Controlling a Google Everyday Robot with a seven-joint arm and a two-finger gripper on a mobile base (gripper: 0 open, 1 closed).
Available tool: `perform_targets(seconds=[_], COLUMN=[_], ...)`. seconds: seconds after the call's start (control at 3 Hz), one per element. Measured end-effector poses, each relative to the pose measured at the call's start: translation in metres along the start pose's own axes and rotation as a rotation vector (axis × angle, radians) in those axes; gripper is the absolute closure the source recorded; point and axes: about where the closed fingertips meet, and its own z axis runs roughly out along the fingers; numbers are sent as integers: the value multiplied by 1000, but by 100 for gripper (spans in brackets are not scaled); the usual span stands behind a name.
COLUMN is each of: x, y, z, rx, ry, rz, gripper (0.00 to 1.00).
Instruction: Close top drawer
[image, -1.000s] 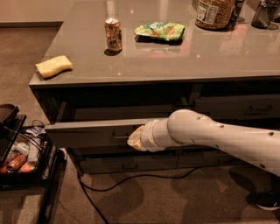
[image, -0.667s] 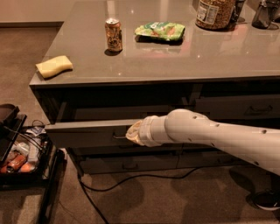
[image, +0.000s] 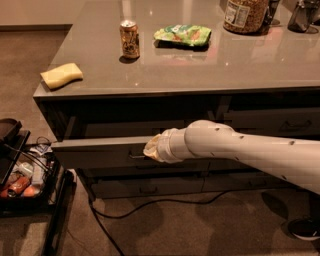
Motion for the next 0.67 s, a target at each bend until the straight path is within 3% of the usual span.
perform_targets(seconds=[0.33,0.67], x=[6,6], y=[-32,-32], z=[32,32], rx=[11,15], ry=[11,13], rz=[-52,-52], gripper=[100,100])
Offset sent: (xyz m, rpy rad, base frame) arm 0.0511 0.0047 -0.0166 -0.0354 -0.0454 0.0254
